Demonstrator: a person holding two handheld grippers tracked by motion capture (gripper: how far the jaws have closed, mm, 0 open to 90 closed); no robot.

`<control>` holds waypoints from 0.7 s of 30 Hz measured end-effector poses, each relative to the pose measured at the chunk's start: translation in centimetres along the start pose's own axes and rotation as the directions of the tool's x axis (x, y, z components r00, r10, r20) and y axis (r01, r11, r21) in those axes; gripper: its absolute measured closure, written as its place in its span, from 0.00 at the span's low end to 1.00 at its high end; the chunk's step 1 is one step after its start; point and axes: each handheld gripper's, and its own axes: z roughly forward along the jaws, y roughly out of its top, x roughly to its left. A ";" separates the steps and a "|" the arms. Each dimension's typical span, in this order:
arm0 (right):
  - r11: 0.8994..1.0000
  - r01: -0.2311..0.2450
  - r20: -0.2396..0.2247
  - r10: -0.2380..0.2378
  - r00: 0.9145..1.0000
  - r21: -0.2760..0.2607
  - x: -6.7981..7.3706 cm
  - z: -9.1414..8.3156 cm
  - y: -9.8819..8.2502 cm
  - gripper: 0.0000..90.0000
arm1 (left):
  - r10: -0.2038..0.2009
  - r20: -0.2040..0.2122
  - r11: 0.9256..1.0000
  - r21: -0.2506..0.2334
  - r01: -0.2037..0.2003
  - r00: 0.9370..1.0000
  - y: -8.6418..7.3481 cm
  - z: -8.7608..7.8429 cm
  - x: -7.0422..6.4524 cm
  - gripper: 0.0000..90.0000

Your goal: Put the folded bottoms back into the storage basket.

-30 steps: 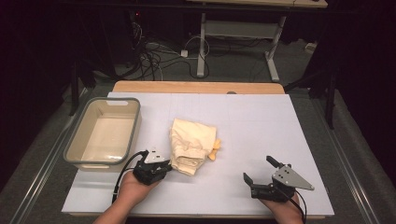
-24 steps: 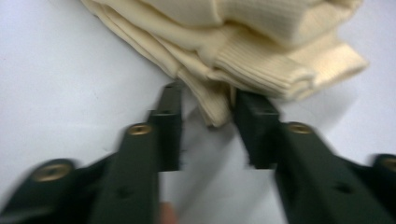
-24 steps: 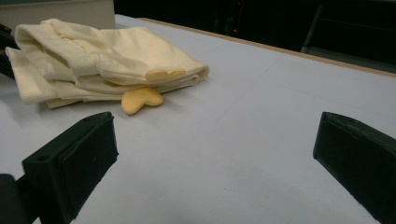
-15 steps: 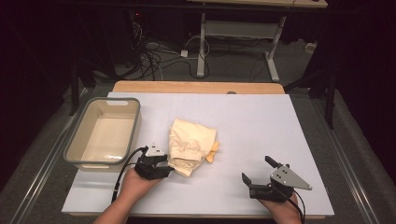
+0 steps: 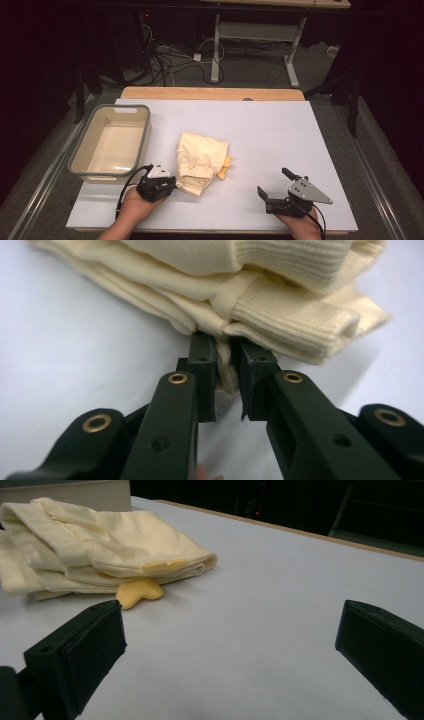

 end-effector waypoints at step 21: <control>0.988 -0.073 -0.090 0.086 0.992 0.140 1.8 8.4 2.9 0.06 | -0.042 0.029 0.999 -0.029 0.043 0.999 -1.0 -0.2 1.2 0.85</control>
